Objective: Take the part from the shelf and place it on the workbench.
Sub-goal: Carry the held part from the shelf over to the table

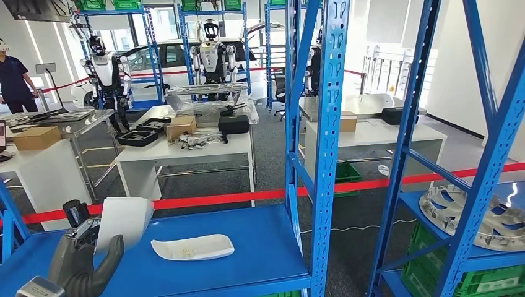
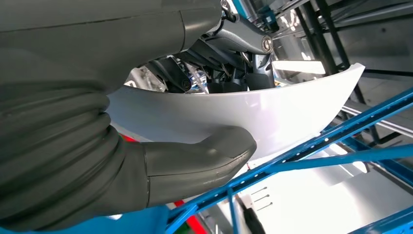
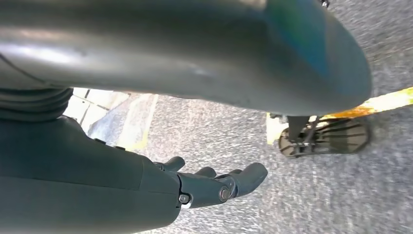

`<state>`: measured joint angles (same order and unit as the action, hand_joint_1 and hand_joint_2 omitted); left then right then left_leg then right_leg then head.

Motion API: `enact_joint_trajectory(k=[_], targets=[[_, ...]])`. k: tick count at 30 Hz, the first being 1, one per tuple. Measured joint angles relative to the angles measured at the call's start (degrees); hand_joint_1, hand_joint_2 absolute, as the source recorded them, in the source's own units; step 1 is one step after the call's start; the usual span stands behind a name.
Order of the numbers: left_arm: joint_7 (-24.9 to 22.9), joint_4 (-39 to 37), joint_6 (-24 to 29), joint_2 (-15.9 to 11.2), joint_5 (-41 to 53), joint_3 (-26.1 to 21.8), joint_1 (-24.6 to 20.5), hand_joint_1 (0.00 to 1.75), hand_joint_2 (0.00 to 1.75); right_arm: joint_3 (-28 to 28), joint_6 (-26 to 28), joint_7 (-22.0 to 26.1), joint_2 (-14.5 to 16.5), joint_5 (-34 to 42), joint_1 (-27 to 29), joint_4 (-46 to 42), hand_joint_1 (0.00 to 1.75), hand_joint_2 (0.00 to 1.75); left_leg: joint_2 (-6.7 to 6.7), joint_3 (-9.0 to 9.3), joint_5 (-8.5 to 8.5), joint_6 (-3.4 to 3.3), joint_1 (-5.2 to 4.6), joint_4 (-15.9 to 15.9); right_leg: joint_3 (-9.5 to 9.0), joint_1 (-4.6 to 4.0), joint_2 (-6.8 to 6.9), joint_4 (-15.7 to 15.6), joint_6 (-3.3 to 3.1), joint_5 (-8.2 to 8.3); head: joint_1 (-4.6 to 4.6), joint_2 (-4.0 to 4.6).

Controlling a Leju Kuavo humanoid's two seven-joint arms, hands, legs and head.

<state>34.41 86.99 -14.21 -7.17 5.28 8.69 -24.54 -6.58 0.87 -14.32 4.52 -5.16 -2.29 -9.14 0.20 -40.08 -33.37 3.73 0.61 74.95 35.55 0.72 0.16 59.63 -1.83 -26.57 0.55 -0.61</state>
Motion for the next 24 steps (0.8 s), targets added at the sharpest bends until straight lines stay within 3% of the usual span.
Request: enact_joint_trajectory(k=[2, 4, 5, 6, 8, 9, 11, 12, 13, 14, 15, 17, 19, 20, 21, 23, 24], targets=[[0.3, 1.0, -0.3, 0.0, -0.7, 0.0, 1.0, 1.75, 1.75, 0.0, 0.0, 0.0, 0.0, -0.1, 0.0, 0.0, 0.0, 0.0, -0.05, 4.75, 2.76, -0.28, 0.04, -4.8, 1.45, 0.01, -0.03, 0.1, 0.36, 1.23, 0.04, 0.0], [0.8, 2.7, -1.7, 0.0, -3.0, 0.0, 2.4, 1.75, 1.75, 0.0, 0.0, 0.0, 0.0, -0.3, 0.0, 0.0, 0.0, 0.0, -0.22, 10.92, 2.53, -0.91, -0.19, -13.0, 2.24, -0.07, -0.13, 0.1, 0.95, 2.29, 0.06, 0.0], [1.1, 3.7, -2.8, 0.1, -4.7, 0.0, 3.3, 1.75, 1.75, 0.0, 0.0, 0.1, -0.1, -0.4, 0.0, 0.0, 0.0, 0.0, -0.31, 12.7, 1.88, -1.31, -0.4, -15.9, 2.38, -0.03, -0.16, 0.0, 1.3, 2.83, 0.04, 0.0], [1.4, 4.8, -3.9, 0.1, -6.6, 0.0, 4.3, 1.75, 1.75, 0.0, 0.1, 0.1, -0.1, -0.5, 0.0, 0.0, 0.0, 0.0, -0.34, 13.33, 1.49, -1.78, -0.69, -17.5, 2.47, 0.06, -0.2, -0.2, 1.7, 3.42, 0.03, 0.0], [1.9, 6.7, -6.1, 0.2, -10.1, 0.0, 6.6, 1.75, 1.75, -0.1, 0.2, 0.3, -0.2, -0.6, 0.2, 0.0, 0.0, 0.0, -0.2, 12.46, 2.41, -2.89, -0.85, -18.0, 2.77, 0.29, -0.25, -0.6, 2.49, 4.09, 0.0, 0.01], [2.1, 7.6, -7.2, 0.3, -11.7, -0.1, 7.6, 1.75, 1.75, -0.1, 0.2, 0.2, -0.3, -0.7, 0.4, 0.0, 0.0, 0.0, -0.09, 11.91, 3.07, -3.51, -0.81, -18.1, 3.21, 0.33, -0.28, 0.1, 2.8, 2.99, -0.05, 0.01], [2.3, 9.3, -9.5, 0.5, -15.0, -0.4, 9.3, 1.75, 1.75, -0.1, 0.3, 0.0, -0.4, -0.8, 0.5, 0.0, 0.0, 0.0, 0.11, 10.48, 4.51, -4.44, -0.71, -18.1, 4.8, 0.37, -0.29, 4.8, 3.08, -2.45, -0.17, 0.01], [2.2, 10.0, -10.7, 0.6, -16.5, -0.5, 10.1, 1.75, 1.75, -0.1, 0.3, -0.2, -0.5, -0.9, 0.5, 0.0, 0.0, 0.0, 0.12, 9.57, 5.22, -4.72, -0.78, -18.0, 5.7, 0.32, -0.28, 8.5, 3.16, -5.52, -0.26, 0.0], [2.1, 10.5, -11.6, 0.7, -17.6, -0.7, 10.9, 1.75, 1.75, -0.2, 0.2, -0.2, -0.6, -0.9, 0.5, 0.0, 0.0, 0.0, 0.13, 8.62, 5.93, -4.82, -0.87, -17.8, 6.32, 0.27, -0.28, 12.1, 3.2, -7.47, -0.29, 0.0], [2.0, 10.9, -12.4, 0.7, -18.4, -0.8, 11.6, 1.75, 1.75, -0.2, 0.2, -0.2, -0.7, -1.0, 0.5, 0.0, 0.0, 0.0, 0.13, 7.57, 6.61, -4.86, -0.96, -17.7, 6.35, 0.21, -0.29, 14.8, 3.19, -7.93, -0.33, 0.0], [2.0, 11.1, -12.7, 0.7, -18.8, -0.9, 12.3, 1.75, 1.75, -0.2, 0.2, -0.2, -0.9, -1.0, 0.5, 0.0, 0.0, 0.0, 0.12, 6.47, 7.27, -4.83, -1.02, -17.4, 5.59, 0.13, -0.29, 15.8, 3.11, -7.05, -0.37, 0.0], [1.9, 11.5, -13.1, 0.7, -19.1, -1.2, 13.1, 1.75, 1.75, -0.2, 0.2, -0.2, -1.0, -1.0, 0.4, 0.0, 0.0, 0.0, 0.1, 4.32, 8.43, -4.59, -1.05, -16.7, 1.21, -0.05, -0.28, 12.3, 2.78, -4.15, -0.43, 0.0], [1.9, 11.9, -13.7, 0.7, -19.6, -1.5, 13.5, 1.75, 1.75, -0.3, 0.3, -0.2, -1.2, -1.0, 0.1, 0.0, 0.0, 0.0, 0.09, 2.72, 9.34, -4.11, -1.16, -15.8, -4.98, -0.37, -0.29, 4.2, 2.28, -4.68, -0.48, 0.0], [1.9, 12.1, -14.4, 0.8, -20.2, -1.6, 13.7, 1.75, 1.75, -0.3, 0.4, -0.2, -1.2, -0.9, 0.0, 0.0, 0.0, 0.0, 0.11, 2.32, 9.78, -3.8, -1.2, -15.6, -6.88, -0.54, -0.3, 1.2, 2.01, -5.65, -0.46, 0.0], [1.8, 12.1, -15.3, 0.9, -20.9, -1.7, 13.9, 1.75, 1.75, -0.4, 0.5, -0.2, -1.2, -0.8, 0.0, 0.0, 0.0, 0.0, 0.15, 2.11, 10.27, -3.46, -1.18, -15.5, -7.75, -0.71, -0.31, -0.6, 1.67, -6.41, -0.42, 0.0], [1.7, 12.0, -17.7, 1.2, -22.3, -1.7, 14.9, 1.75, 1.75, -0.6, 0.5, -0.1, -1.2, -0.6, 0.0, 0.0, 0.0, 0.0, 0.15, 1.9, 10.95, -2.73, -1.06, -15.6, -7.16, -0.68, -0.23, -1.1, 0.92, -5.69, -0.36, 0.01], [1.6, 11.9, -18.8, 1.5, -22.8, -1.6, 15.6, 1.75, 1.75, -0.7, 0.5, -0.1, -1.2, -0.6, 0.0, 0.0, 0.0, 0.0, 0.07, 1.57, 10.19, -2.38, -0.98, -15.2, -6.7, -0.56, -0.14, -1.2, 0.45, -5.05, -0.32, 0.02]])
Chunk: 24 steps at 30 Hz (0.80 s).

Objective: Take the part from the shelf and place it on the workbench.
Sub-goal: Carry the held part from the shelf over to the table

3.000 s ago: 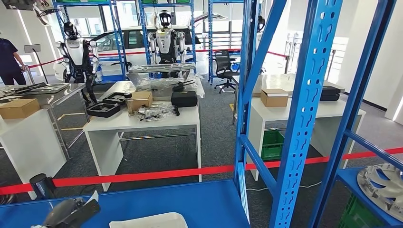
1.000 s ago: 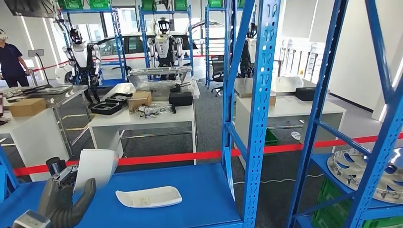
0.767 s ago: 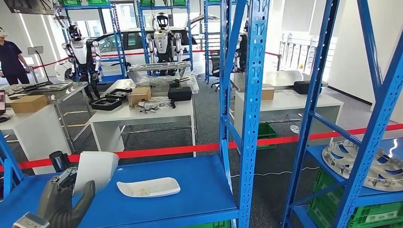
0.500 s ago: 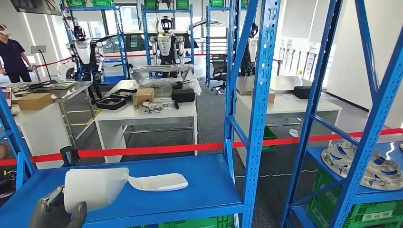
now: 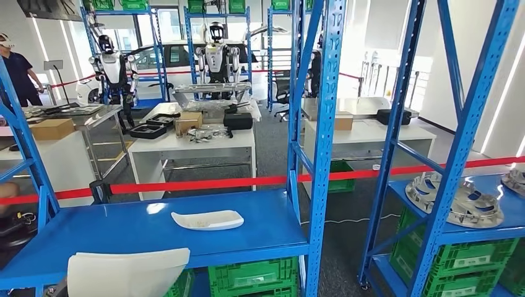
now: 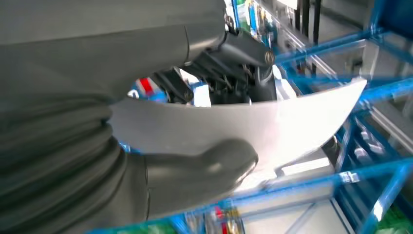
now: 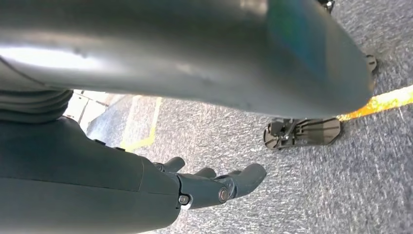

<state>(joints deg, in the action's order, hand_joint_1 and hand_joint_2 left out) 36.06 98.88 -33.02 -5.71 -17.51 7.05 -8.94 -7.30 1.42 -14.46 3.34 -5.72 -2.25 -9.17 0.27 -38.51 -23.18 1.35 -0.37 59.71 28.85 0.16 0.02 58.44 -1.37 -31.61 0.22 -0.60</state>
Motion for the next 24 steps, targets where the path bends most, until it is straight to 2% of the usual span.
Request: enact_joint_trajectory(k=[1, 2, 3, 4, 5, 6, 7, 8, 9, 10, 11, 12, 13, 14, 15, 16, 17, 19, 20, 21, 22, 23, 24], targets=[[-0.1, -0.1, -0.9, 0.2, -0.3, 0.1, 0.6, 1.75, 1.75, -0.1, 0.0, 0.0, 0.0, 0.0, 0.0, 0.0, 0.0, 0.0, -0.09, -0.55, -1.88, 0.35, 0.08, 1.2, 0.61, 0.14, 0.11, -0.1, -0.4, 0.72, 0.05, 0.01], [-0.1, -0.3, -1.6, 0.4, -0.4, 0.3, 1.1, 1.75, 1.75, -0.2, 0.1, 0.0, 0.0, 0.1, -0.1, 0.0, 0.0, 0.0, -0.16, -1.23, -4.77, 0.67, 0.28, 3.6, 1.35, 0.22, 0.22, -0.1, -0.69, 1.43, 0.12, 0.01], [-0.1, -0.5, -2.3, 0.7, -0.5, 0.5, 1.6, 1.75, 1.75, -0.3, 0.1, 0.0, 0.0, 0.1, 0.0, 0.0, 0.0, 0.0, -0.19, -1.94, -7.83, 0.99, 0.43, 6.7, 2.19, 0.23, 0.26, -0.1, -0.86, 2.12, 0.2, 0.01], [0.0, -0.7, -2.8, 0.9, -0.6, 0.8, 2.0, 1.75, 1.75, -0.3, 0.2, 0.0, 0.1, 0.1, 0.0, 0.0, 0.0, 0.0, -0.19, -2.46, -10.07, 1.27, 0.61, 10.2, 3.1, 0.24, 0.31, -0.1, -0.86, 2.85, 0.25, 0.01], [0.0, -0.9, -3.4, 1.2, -0.8, 1.2, 2.4, 1.75, 1.75, -0.4, 0.2, 0.0, 0.1, 0.1, 0.0, 0.0, 0.0, 0.0, -0.19, -2.55, -10.92, 1.53, 0.8, 13.2, 4.03, 0.25, 0.36, 0.0, -0.76, 3.59, 0.29, 0.01], [0.1, -1.1, -3.7, 1.5, -0.9, 1.6, 2.8, 1.75, 1.75, -0.4, 0.3, 0.0, 0.1, 0.1, 0.0, 0.0, 0.0, 0.0, -0.18, -2.04, -10.3, 1.71, 0.97, 14.8, 5.0, 0.28, 0.41, 0.1, -0.62, 4.32, 0.32, 0.01], [0.2, -1.3, -4.0, 1.8, -1.2, 1.9, 3.2, 1.75, 1.75, -0.5, 0.3, 0.0, 0.2, 0.1, 0.0, 0.0, 0.0, 0.0, -0.18, -0.76, -8.78, 1.84, 1.15, 14.8, 5.99, 0.32, 0.45, 0.3, -0.42, 5.03, 0.35, 0.01], [0.2, -1.6, -4.1, 2.2, -1.4, 2.3, 3.6, 1.75, 1.75, -0.5, 0.3, 0.0, 0.3, 0.1, 0.0, 0.0, 0.0, 0.0, -0.18, 1.49, -7.22, 1.9, 1.31, 12.9, 6.92, 0.37, 0.48, 0.4, -0.18, 5.69, 0.37, 0.01], [0.2, -1.9, -4.1, 2.7, -1.6, 2.7, 4.0, 1.75, 1.75, -0.6, 0.3, 0.0, 0.4, 0.3, 0.0, 0.0, 0.0, 0.0, -0.21, 4.58, -6.76, 1.87, 1.41, 9.3, 7.75, 0.41, 0.48, 0.6, 0.13, 6.29, 0.39, 0.01], [0.2, -2.4, -4.0, 3.2, -1.9, 3.1, 4.4, 1.75, 1.75, -0.7, 0.3, 0.0, 0.5, 0.4, 0.0, 0.0, 0.0, 0.0, -0.28, 7.94, -7.27, 1.69, 1.34, 4.9, 8.39, 0.44, 0.48, 0.8, 0.51, 6.84, 0.39, 0.01], [0.2, -3.0, -3.9, 3.7, -2.1, 3.5, 4.9, 1.75, 1.75, -0.8, 0.3, 0.1, 0.6, 0.6, 0.0, 0.0, 0.0, 0.0, -0.33, 10.35, -8.2, 1.31, 1.17, 1.1, 8.79, 0.46, 0.47, 0.8, 0.9, 7.44, 0.37, 0.0], [0.2, -3.6, -3.8, 4.1, -2.4, 3.8, 5.4, 1.75, 1.75, -1.0, 0.4, 0.1, 0.7, 0.8, 0.0, 0.0, 0.0, 0.0, -0.38, 11.72, -9.1, 0.8, 0.95, -1.4, 9.02, 0.49, 0.47, 0.7, 1.3, 8.06, 0.35, 0.0], [0.3, -4.3, -3.8, 4.4, -2.7, 4.1, 6.0, 1.75, 1.75, -1.1, 0.5, 0.1, 0.8, 1.0, 0.1, 0.0, 0.0, 0.0, -0.39, 11.96, -9.23, 0.19, 0.66, -2.5, 9.18, 0.57, 0.47, 0.5, 1.71, 8.71, 0.31, 0.0], [0.4, -4.9, -3.8, 4.6, -3.0, 4.3, 6.5, 1.75, 1.75, -1.3, 0.6, 0.2, 0.9, 1.1, 0.2, 0.0, 0.0, 0.0, -0.29, 11.37, -8.72, -0.53, 0.6, -2.6, 9.35, 0.74, 0.46, 0.4, 2.11, 9.13, 0.3, 0.0], [0.5, -5.5, -3.7, 4.9, -3.3, 4.5, 7.0, 1.75, 1.75, -1.4, 0.7, 0.2, 1.1, 1.1, 0.4, 0.0, 0.0, 0.0, -0.18, 10.84, -8.09, -1.2, 0.57, -2.7, 9.69, 0.86, 0.42, 0.7, 2.45, 8.61, 0.27, 0.01], [0.5, -6.1, -3.7, 5.1, -3.5, 4.6, 7.3, 1.75, 1.75, -1.5, 0.7, 0.2, 1.2, 1.1, 0.6, 0.0, 0.0, 0.0, -0.07, 10.21, -7.41, -1.84, 0.56, -2.7, 10.24, 0.98, 0.38, 1.9, 2.7, 6.92, 0.21, 0.01], [0.6, -6.5, -3.7, 5.2, -3.8, 4.7, 7.6, 1.75, 1.75, -1.6, 0.8, 0.1, 1.3, 1.1, 0.7, 0.0, 0.0, 0.0, 0.04, 9.49, -6.69, -2.35, 0.59, -2.7, 10.99, 1.02, 0.34, 4.1, 2.82, 4.23, 0.15, 0.01], [0.6, -7.2, -3.7, 5.4, -4.2, 4.9, 8.3, 1.75, 1.75, -1.6, 0.6, 0.0, 1.4, 1.0, 0.7, 0.0, 0.0, 0.0, 0.13, 7.94, -5.33, -2.79, 0.39, -2.6, 12.59, 0.88, 0.25, 11.1, 2.83, -1.59, 0.02, 0.01], [0.6, -7.5, -3.8, 5.4, -4.4, 5.0, 8.7, 1.75, 1.75, -1.6, 0.6, 0.0, 1.4, 0.9, 0.7, 0.0, 0.0, 0.0, 0.17, 7.02, -4.62, -2.83, 0.29, -2.4, 12.95, 0.79, 0.21, 14.3, 2.78, -2.91, 0.0, 0.01], [0.6, -7.7, -3.8, 5.4, -4.5, 5.0, 9.0, 1.75, 1.75, -1.6, 0.5, 0.0, 1.4, 0.8, 0.7, 0.0, 0.0, 0.0, 0.19, 6.0, -3.93, -2.82, 0.21, -2.2, 12.68, 0.71, 0.17, 16.4, 2.7, -2.84, -0.03, 0.01], [0.6, -7.9, -3.8, 5.4, -4.6, 5.0, 9.3, 1.75, 1.75, -1.6, 0.4, 0.0, 1.4, 0.7, 0.7, 0.0, 0.0, 0.0, 0.2, 4.89, -3.3, -2.76, 0.17, -1.9, 11.56, 0.64, 0.14, 16.7, 2.59, -1.67, -0.05, 0.01], [0.6, -8.1, -3.7, 5.4, -4.7, 5.0, 9.6, 1.75, 1.75, -1.6, 0.3, 0.0, 1.4, 0.7, 0.7, 0.0, 0.0, 0.0, 0.19, 3.82, -2.74, -2.64, 0.16, -1.6, 9.37, 0.59, 0.13, 14.9, 2.47, -0.07, -0.08, 0.01], [0.6, -8.2, -3.6, 5.4, -4.6, 5.1, 9.7, 1.75, 1.75, -1.6, 0.2, 0.0, 1.4, 0.7, 0.7, 0.0, 0.0, 0.0, 0.19, 2.86, -2.25, -2.47, 0.17, -1.1, 6.33, 0.56, 0.13, 11.4, 2.31, 0.78, -0.1, 0.01]])
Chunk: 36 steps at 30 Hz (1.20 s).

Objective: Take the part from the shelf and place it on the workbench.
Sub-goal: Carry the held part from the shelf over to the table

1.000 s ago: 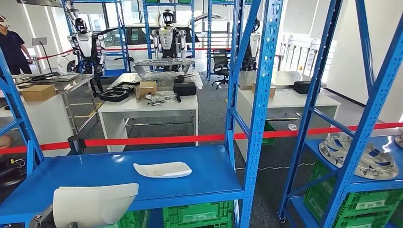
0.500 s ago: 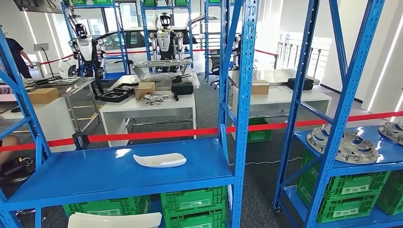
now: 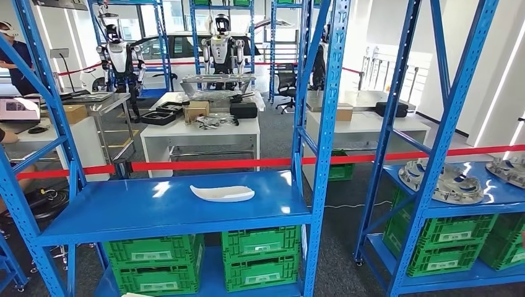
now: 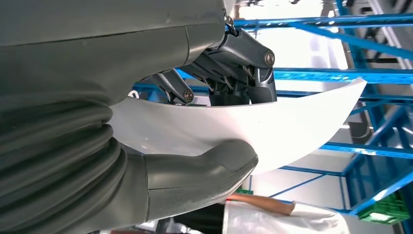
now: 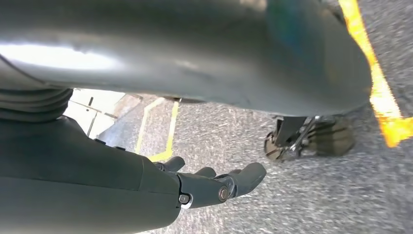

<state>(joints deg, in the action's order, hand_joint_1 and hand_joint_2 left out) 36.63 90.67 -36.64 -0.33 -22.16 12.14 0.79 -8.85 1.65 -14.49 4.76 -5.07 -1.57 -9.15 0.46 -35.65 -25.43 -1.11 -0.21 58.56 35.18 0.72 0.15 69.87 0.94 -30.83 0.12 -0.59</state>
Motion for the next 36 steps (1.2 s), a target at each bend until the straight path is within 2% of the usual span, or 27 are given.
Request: enact_joint_trajectory(k=[2, 3, 4, 6, 7, 8, 10, 11, 12, 13, 14, 15, 17, 18, 19, 21, 22, 23, 26, 27, 28, 29, 30, 31, 33, 34, 36], targets=[[0.2, -0.1, 0.6, 0.0, 0.2, 0.1, 0.2, 1.75, 1.75, 0.0, -0.2, 0.0, 0.0, -0.1, -0.2, 0.0, 0.0, 0.0, 0.01, -1.4, 0.88, 0.57, -0.1, 0.8, -5.69, -0.24, -0.05, -7.9, -0.4, -0.8, -0.03, -0.01], [0.3, -0.1, 0.9, -0.1, 0.3, 0.1, 0.3, 1.75, 1.75, 0.0, -0.3, 0.1, 0.0, -0.1, -0.3, 0.0, 0.0, 0.0, 0.04, -1.72, 1.33, 0.9, -0.13, 0.9, -7.04, -0.41, -0.08, -10.3, -0.66, -1.66, -0.02, -0.01], [0.5, -0.1, 1.2, -0.1, 0.4, 0.1, 0.5, 1.75, 1.75, 0.0, -0.4, 0.1, 0.0, -0.2, -0.3, 0.0, 0.0, 0.0, 0.07, -1.87, 1.82, 1.27, -0.12, 0.9, -7.33, -0.6, -0.1, -11.4, -0.97, -1.98, -0.01, -0.01], [0.8, 0.1, 1.7, -0.2, 0.5, 0.2, 1.3, 1.75, 1.75, 0.0, -0.7, 0.2, 0.2, -0.5, -0.2, 0.0, 0.0, 0.0, 0.0, -2.24, 2.06, 1.98, 0.0, 0.9, -6.41, -0.5, 0.05, -11.5, -1.81, -1.02, 0.02, 0.0], [0.8, 0.3, 2.0, -0.2, 0.7, 0.2, 1.8, 1.75, 1.75, 0.0, -0.9, 0.2, 0.3, -0.6, -0.2, 0.0, 0.0, 0.0, -0.12, -2.71, 0.79, 2.33, 0.08, 1.7, -5.86, -0.39, 0.17, -11.6, -2.3, -0.35, 0.1, 0.0], [0.8, 0.6, 2.3, -0.2, 1.0, 0.2, 2.3, 1.75, 1.75, 0.0, -1.1, 0.2, 0.3, -0.8, -0.2, 0.0, 0.0, 0.0, -0.24, -3.36, -1.52, 2.66, 0.17, 3.5, -5.18, -0.25, 0.29, -11.7, -2.7, 0.38, 0.19, 0.0], [0.7, 1.5, 2.9, -0.2, 1.5, 0.1, 3.3, 1.75, 1.75, 0.0, -1.5, 0.2, 0.3, -1.0, -0.2, 0.0, 0.0, 0.0, -0.35, -4.75, -7.35, 3.2, 0.39, 9.8, -3.61, -0.28, 0.4, -11.7, -3.07, 1.72, 0.37, 0.0], [0.7, 1.9, 3.2, -0.2, 1.6, 0.1, 3.7, 1.75, 1.75, 0.0, -1.7, 0.2, 0.4, -1.2, -0.2, 0.0, 0.0, 0.0, -0.35, -5.11, -9.06, 3.41, 0.47, 13.1, -2.76, -0.31, 0.43, -11.6, -3.03, 2.41, 0.38, 0.0], [0.8, 2.3, 3.4, -0.2, 1.7, -0.1, 4.2, 1.75, 1.75, 0.0, -1.8, 0.2, 0.4, -1.4, -0.2, 0.0, 0.0, 0.0, -0.35, -4.94, -9.35, 3.53, 0.52, 15.4, -1.88, -0.32, 0.49, -11.5, -2.94, 3.11, 0.39, 0.0], [0.8, 2.6, 3.6, -0.2, 1.7, -0.2, 4.6, 1.75, 1.75, 0.0, -1.9, 0.2, 0.4, -1.6, -0.2, 0.0, 0.0, 0.0, -0.34, -4.04, -8.4, 3.57, 0.56, 16.2, -0.97, -0.32, 0.55, -11.4, -2.82, 3.79, 0.41, 0.0], [1.0, 3.1, 3.8, -0.2, 1.8, -0.5, 5.0, 1.75, 1.75, 0.0, -2.0, 0.2, 0.4, -1.8, -0.2, 0.0, 0.0, 0.0, -0.34, -2.13, -6.77, 3.53, 0.61, 15.0, -0.03, -0.31, 0.59, -11.2, -2.66, 4.47, 0.42, 0.0], [1.2, 3.7, 4.0, -0.2, 1.9, -0.9, 5.3, 1.75, 1.75, 0.1, -2.1, 0.2, 0.4, -2.0, -0.2, 0.0, 0.0, 0.0, -0.37, 0.74, -5.45, 3.42, 0.64, 11.9, 0.77, -0.31, 0.62, -11.0, -2.47, 5.09, 0.43, 0.0], [1.6, 4.9, 4.2, -0.1, 2.1, -1.6, 5.8, 1.75, 1.75, 0.1, -2.3, 0.2, 0.4, -2.3, -0.3, 0.0, 0.0, 0.0, -0.52, 7.23, -5.85, 2.91, 0.49, 3.4, 1.87, -0.39, 0.61, -10.7, -1.92, 6.16, 0.45, -0.01], [1.8, 5.4, 4.2, -0.1, 2.2, -1.9, 6.1, 1.75, 1.75, 0.1, -2.3, 0.2, 0.4, -2.4, -0.3, 0.0, 0.0, 0.0, -0.61, 9.12, -6.66, 2.56, 0.36, 0.3, 2.03, -0.4, 0.6, -10.7, -1.6, 6.68, 0.44, -0.01], [1.8, 5.8, 4.2, -0.1, 2.2, -2.2, 6.3, 1.75, 1.75, 0.1, -2.4, 0.2, 0.4, -2.5, -0.4, 0.0, 0.0, 0.0, -0.68, 9.87, -7.22, 2.12, 0.14, -1.4, 2.11, -0.33, 0.6, -10.9, -1.24, 7.27, 0.42, -0.01], [1.9, 6.4, 4.2, -0.1, 2.3, -2.6, 6.8, 1.75, 1.75, 0.2, -2.5, 0.2, 0.5, -2.6, -0.3, 0.0, 0.0, 0.0, -0.61, 8.97, -6.37, 1.08, -0.01, -1.8, 2.32, -0.1, 0.58, -11.2, -0.44, 8.14, 0.39, 0.0], [1.9, 6.7, 4.2, 0.0, 2.3, -2.7, 6.9, 1.75, 1.75, 0.2, -2.5, 0.3, 0.5, -2.6, -0.2, 0.0, 0.0, 0.0, -0.52, 8.34, -5.7, 0.48, -0.01, -1.9, 2.72, 0.0, 0.51, -10.8, -0.08, 7.36, 0.36, 0.01], [1.9, 6.9, 4.2, 0.0, 2.3, -2.8, 7.1, 1.75, 1.75, 0.2, -2.5, 0.2, 0.6, -2.6, -0.1, 0.0, 0.0, 0.0, -0.43, 7.59, -4.96, -0.03, 0.06, -2.0, 3.34, 0.03, 0.43, -9.5, 0.19, 5.4, 0.28, 0.02], [1.9, 7.2, 4.2, 0.1, 2.3, -3.0, 7.3, 1.75, 1.75, 0.2, -2.5, 0.0, 0.7, -2.6, -0.1, 0.0, 0.0, 0.0, -0.34, 5.01, -2.67, -0.71, -0.06, -1.9, 5.69, 0.08, 0.27, 0.1, 0.48, -3.44, 0.07, 0.02], [1.9, 7.2, 4.2, 0.1, 2.3, -3.0, 7.4, 1.75, 1.75, 0.2, -2.6, 0.0, 0.7, -2.7, -0.1, 0.0, 0.0, 0.0, -0.33, 4.01, -1.91, -0.73, -0.15, -1.7, 5.94, 0.06, 0.26, 3.3, 0.48, -4.62, 0.04, 0.01], [1.9, 7.2, 4.2, 0.2, 2.3, -3.1, 7.5, 1.75, 1.75, 0.2, -2.6, 0.0, 0.7, -2.7, -0.1, 0.0, 0.0, 0.0, -0.31, 2.93, -1.2, -0.7, -0.22, -1.5, 5.5, 0.01, 0.24, 5.2, 0.41, -4.36, 0.01, 0.01], [1.9, 7.2, 4.2, 0.2, 2.3, -3.1, 7.6, 1.75, 1.75, 0.2, -2.6, 0.0, 0.7, -2.7, -0.1, 0.0, 0.0, 0.0, -0.31, 1.77, -0.54, -0.63, -0.26, -1.2, 4.2, -0.05, 0.23, 5.4, 0.29, -3.1, -0.03, 0.0], [1.9, 7.2, 4.2, 0.2, 2.3, -3.2, 7.7, 1.75, 1.75, 0.2, -2.6, 0.0, 0.7, -2.7, -0.2, 0.0, 0.0, 0.0, -0.31, 0.71, 0.02, -0.5, -0.27, -0.9, 1.82, -0.13, 0.21, 3.3, 0.13, -1.44, -0.06, 0.0], [1.9, 7.2, 4.2, 0.2, 2.3, -3.3, 7.8, 1.75, 1.75, 0.2, -2.6, 0.0, 0.7, -2.8, -0.2, 0.0, 0.0, 0.0, -0.29, -0.19, 0.51, -0.34, -0.26, -0.5, -1.39, -0.21, 0.2, -0.5, -0.1, -0.55, -0.09, 0.0], [1.9, 7.2, 4.2, 0.2, 2.3, -3.7, 8.1, 1.75, 1.75, 0.3, -2.6, 0.0, 0.7, -3.0, -0.4, 0.0, 0.0, 0.0, -0.19, -1.45, 1.46, 0.17, -0.35, 0.1, -7.46, -0.54, 0.15, -9.2, -0.62, -1.32, -0.1, 0.0], [2.0, 7.2, 4.1, 0.3, 2.3, -4.0, 8.1, 1.75, 1.75, 0.4, -2.6, 0.1, 0.7, -3.1, -0.5, 0.0, 0.0, 0.0, -0.13, -1.75, 1.96, 0.46, -0.34, 0.2, -8.96, -0.73, 0.11, -11.9, -0.86, -2.14, -0.09, 0.0], [2.0, 7.2, 3.8, 0.3, 2.3, -4.3, 8.3, 1.75, 1.75, 0.5, -2.6, 0.2, 0.7, -3.0, -0.4, 0.0, 0.0, 0.0, -0.08, -2.02, 2.97, 1.11, -0.29, 0.0, -8.97, -0.86, 0.13, -13.3, -1.39, -2.06, -0.02, 0.0]])
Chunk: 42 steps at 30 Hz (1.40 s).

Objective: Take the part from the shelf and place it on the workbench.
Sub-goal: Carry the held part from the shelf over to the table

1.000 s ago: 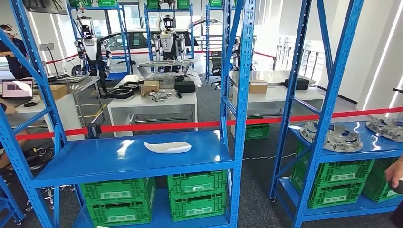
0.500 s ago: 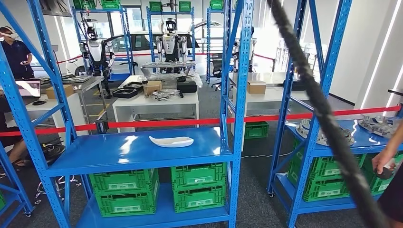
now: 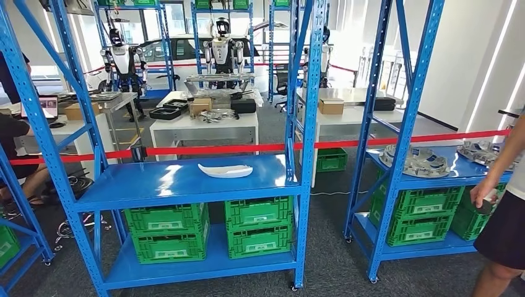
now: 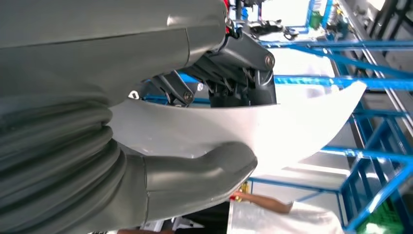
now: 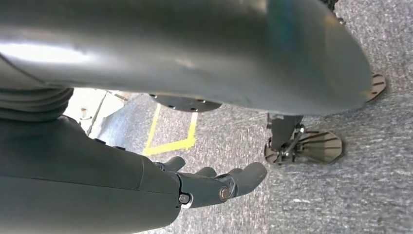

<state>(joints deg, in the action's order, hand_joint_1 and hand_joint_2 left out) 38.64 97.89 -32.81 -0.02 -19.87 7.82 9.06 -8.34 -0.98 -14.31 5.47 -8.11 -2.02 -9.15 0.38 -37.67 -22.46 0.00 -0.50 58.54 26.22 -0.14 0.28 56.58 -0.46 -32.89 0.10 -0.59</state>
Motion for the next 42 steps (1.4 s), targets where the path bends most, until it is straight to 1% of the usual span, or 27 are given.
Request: enact_joint_trajectory(k=[1, 2, 5, 6, 7, 8, 10, 12, 13, 14, 16, 17, 19, 21, 22, 23, 24, 26, 28, 29, 32, 34, 36, 37, 38, 40, 42], targets=[[0.0, 0.0, -0.2, 0.0, 0.0, -0.2, 0.1, 1.75, 1.75, 0.0, 0.0, 0.0, 0.1, 0.1, 0.0, 0.0, 0.0, 0.0, -0.1, -0.24, -0.19, 0.35, 0.08, 0.2, 0.42, 0.1, 0.12, -0.1, -0.36, 0.56, -0.02, 0.0], [-0.2, 0.0, -0.4, 0.1, 0.0, -0.5, 0.1, 1.75, 1.75, 0.0, 0.0, 0.0, 0.1, 0.2, 0.0, 0.0, 0.0, 0.0, -0.21, -0.66, -1.46, 0.7, 0.14, 1.1, 0.89, 0.24, 0.25, -0.2, -0.84, 1.2, 0.05, 0.0], [-0.6, 0.0, -1.0, 0.2, 0.0, -1.1, 0.2, 1.75, 1.75, 0.0, 0.1, 0.0, 0.2, 0.3, -0.1, 0.0, 0.0, 0.0, -0.41, -2.79, -9.46, 1.7, 0.58, 9.7, 2.92, 0.39, 0.52, -0.2, -1.65, 3.06, 0.26, 0.0], [-0.7, -0.1, -1.1, 0.2, 0.0, -1.2, 0.2, 1.75, 1.75, 0.0, 0.2, 0.0, 0.2, 0.3, -0.1, 0.0, 0.0, 0.0, -0.4, -3.21, -11.05, 1.96, 0.75, 13.1, 3.78, 0.39, 0.56, -0.1, -1.61, 3.65, 0.28, 0.0], [-0.8, -0.1, -1.2, 0.3, 0.0, -1.3, 0.3, 1.75, 1.75, 0.0, 0.2, 0.0, 0.2, 0.3, 0.0, 0.0, 0.0, 0.0, -0.4, -3.08, -11.27, 2.18, 0.9, 15.2, 4.63, 0.42, 0.6, 0.2, -1.5, 4.22, 0.31, 0.0], [-0.8, -0.2, -1.2, 0.3, -0.1, -1.4, 0.3, 1.75, 1.75, 0.0, 0.2, 0.0, 0.2, 0.3, 0.0, 0.0, 0.0, 0.0, -0.39, -2.16, -10.34, 2.33, 1.05, 15.7, 5.53, 0.46, 0.63, 0.5, -1.34, 4.74, 0.34, 0.0], [-0.8, -0.2, -1.3, 0.3, -0.2, -1.5, 0.4, 1.75, 1.75, 0.0, 0.1, 0.0, 0.2, 0.3, 0.0, 0.0, 0.0, 0.0, -0.39, 2.38, -7.57, 2.51, 1.39, 11.0, 7.17, 0.61, 0.64, 1.2, -0.85, 5.57, 0.4, 0.0], [-0.7, -0.2, -1.3, 0.3, -0.3, -1.7, 0.4, 1.75, 1.75, 0.0, 0.1, 0.0, 0.2, 0.2, 0.0, 0.0, 0.0, 0.0, -0.56, 7.82, -7.62, 2.36, 1.33, 3.3, 8.47, 0.63, 0.61, 1.8, -0.16, 6.32, 0.42, 0.0], [-0.7, -0.1, -1.3, 0.3, -0.4, -1.7, 0.5, 1.75, 1.75, 0.0, 0.0, 0.0, 0.2, 0.1, -0.1, 0.0, 0.0, 0.0, -0.66, 9.34, -8.29, 2.17, 1.2, 0.7, 8.88, 0.61, 0.59, 2.0, 0.19, 6.78, 0.42, 0.0], [-0.6, -0.1, -1.3, 0.3, -0.4, -1.7, 0.5, 1.75, 1.75, 0.0, 0.0, 0.1, 0.2, 0.0, 0.0, 0.0, 0.0, 0.0, -0.74, 9.81, -8.79, 1.94, 0.97, -0.5, 9.26, 0.59, 0.58, 2.0, 0.54, 7.28, 0.39, 0.0], [-0.5, -0.1, -1.4, 0.3, -0.4, -1.9, 0.7, 1.75, 1.75, 0.0, 0.0, 0.1, 0.2, 0.0, 0.1, 0.0, 0.0, 0.0, -0.67, 8.95, -8.39, 1.01, 0.95, -1.0, 10.02, 0.72, 0.49, 2.2, 1.19, 7.69, 0.36, 0.0], [-0.5, -0.1, -1.4, 0.4, -0.4, -2.0, 0.8, 1.75, 1.75, 0.0, -0.1, 0.1, 0.2, -0.1, 0.2, 0.0, 0.0, 0.0, -0.58, 8.39, -7.96, 0.36, 0.96, -1.0, 10.57, 0.8, 0.41, 3.0, 1.46, 6.68, 0.28, 0.0], [-0.4, -0.1, -1.4, 0.4, -0.5, -2.2, 0.9, 1.75, 1.75, 0.1, -0.2, 0.0, 0.3, -0.2, 0.2, 0.0, 0.0, 0.0, -0.38, 7.25, -6.94, -0.8, 0.99, -1.1, 12.2, 0.95, 0.2, 7.7, 1.81, 1.88, 0.16, 0.0], [-0.1, -0.1, -1.4, 0.5, -1.1, -2.4, 1.2, 1.75, 1.75, 0.1, -0.4, 0.0, 0.3, -0.6, 0.1, 0.0, 0.0, 0.0, -0.31, 5.92, -6.04, -1.23, 0.76, -1.1, 13.96, 0.93, 0.14, 15.0, 1.95, -2.44, 0.06, 0.0], [-0.1, -0.1, -1.4, 0.5, -1.7, -2.5, 1.3, 1.75, 1.75, 0.2, -0.6, 0.0, 0.3, -0.9, 0.1, 0.0, 0.0, 0.0, -0.36, 5.27, -5.61, -1.3, 0.63, -1.0, 14.27, 0.9, 0.13, 17.7, 1.91, -2.73, 0.04, 0.0], [-0.1, -0.2, -1.4, 0.5, -2.5, -2.7, 1.5, 1.75, 1.75, 0.3, -0.7, 0.0, 0.3, -1.1, 0.1, 0.0, 0.0, 0.0, -0.48, 4.63, -5.13, -1.29, 0.51, -0.9, 13.77, 0.84, 0.08, 18.7, 1.73, -1.71, 0.03, 0.0], [-0.3, -0.2, -1.5, 0.5, -3.4, -2.8, 1.7, 1.75, 1.75, 0.4, -0.9, 0.0, 0.3, -1.3, 0.1, 0.0, 0.0, 0.0, -0.71, 4.02, -4.66, -1.21, 0.42, -0.8, 12.26, 0.71, -0.1, 17.6, 1.43, 0.06, 0.02, 0.0], [-0.7, -0.2, -2.0, 0.5, -4.6, -3.2, 1.9, 1.75, 1.75, 0.7, -1.3, 0.0, 0.3, -1.7, 0.1, 0.0, 0.0, 0.0, -1.4, 2.94, -3.79, -0.93, 0.28, -0.5, 6.66, 0.32, -1.53, 10.4, 0.36, 2.43, 0.01, 0.0], [-1.0, -0.2, -2.4, 0.6, -5.0, -3.6, 2.0, 1.75, 1.75, 0.9, -1.5, 0.0, 0.3, -1.8, 0.1, 0.0, 0.0, 0.0, -2.15, 2.23, -2.99, -0.46, 0.21, -0.3, 1.7, 0.09, -3.05, 2.7, -0.39, 1.51, 0.02, 0.0], [-1.2, -0.2, -2.5, 0.6, -5.1, -3.7, 2.0, 1.75, 1.75, 1.0, -1.6, 0.0, 0.4, -1.9, 0.1, 0.0, 0.0, 0.0, -2.55, 2.0, -2.54, -0.13, 0.24, -0.4, 0.63, 0.01, -3.22, 0.7, -0.54, 0.76, 0.03, 0.0], [-2.0, 0.0, -2.5, 0.7, -4.7, -4.3, 2.6, 1.75, 1.75, 1.2, -2.2, 0.0, 0.6, -2.4, 0.0, 0.0, 0.0, 0.0, -3.29, 1.25, -2.22, 0.87, 0.34, -0.1, 0.46, 0.28, -1.54, -0.7, -0.9, 1.19, 0.08, 0.0], [-2.3, 0.3, -2.1, 0.8, -4.1, -4.8, 3.1, 1.75, 1.75, 1.5, -2.7, 0.0, 0.7, -3.2, 0.0, 0.0, 0.0, 0.0, -2.21, -0.43, -5.57, 1.53, 0.53, 3.9, 0.76, 0.64, -0.28, -1.1, -1.43, 1.92, 0.24, 0.0], [-2.2, 0.9, -1.3, 1.0, -3.1, -5.4, 4.0, 1.75, 1.75, 2.0, -3.3, 0.0, 0.5, -3.9, 0.1, 0.0, 0.0, 0.0, -1.16, -2.82, -9.87, 2.32, 0.86, 11.2, 1.39, 0.65, 0.86, -0.9, -1.61, 2.27, 0.36, 0.0], [-2.1, 1.3, -0.9, 1.2, -2.6, -5.7, 4.6, 1.75, 1.75, 2.2, -3.6, 0.0, 0.5, -4.1, 0.1, 0.0, 0.0, 0.0, -0.94, -3.5, -10.8, 2.64, 1.04, 13.9, 1.74, 0.66, 1.48, -0.8, -1.58, 2.37, 0.38, 0.0], [-2.0, 1.7, -0.6, 1.3, -2.2, -5.9, 5.3, 1.75, 1.75, 2.4, -4.0, 0.0, 0.4, -4.3, 0.1, 0.0, 0.0, 0.0, -0.75, -3.29, -10.68, 2.88, 1.2, 14.9, 2.05, 0.68, 2.1, -0.5, -1.53, 2.44, 0.39, 0.0], [-1.6, 2.6, -0.2, 1.5, -1.8, -6.3, 6.4, 1.75, 1.75, 2.6, -4.8, 0.0, 0.3, -4.7, 0.0, 0.0, 0.0, 0.0, 0.12, 0.15, -8.34, 3.15, 1.46, 10.8, 2.47, 0.75, 3.36, -0.1, -1.32, 2.43, 0.43, 0.0], [-1.4, 3.3, 0.0, 2.0, -1.8, -6.5, 6.9, 1.75, 1.75, 3.0, -5.8, 0.0, 0.1, -5.2, -0.2, 0.0, 0.0, 0.0, 2.59, 4.9, -6.77, 2.96, 1.25, 3.5, 2.7, 0.63, 4.53, 0.4, -0.79, 2.23, 0.46, 0.0]])
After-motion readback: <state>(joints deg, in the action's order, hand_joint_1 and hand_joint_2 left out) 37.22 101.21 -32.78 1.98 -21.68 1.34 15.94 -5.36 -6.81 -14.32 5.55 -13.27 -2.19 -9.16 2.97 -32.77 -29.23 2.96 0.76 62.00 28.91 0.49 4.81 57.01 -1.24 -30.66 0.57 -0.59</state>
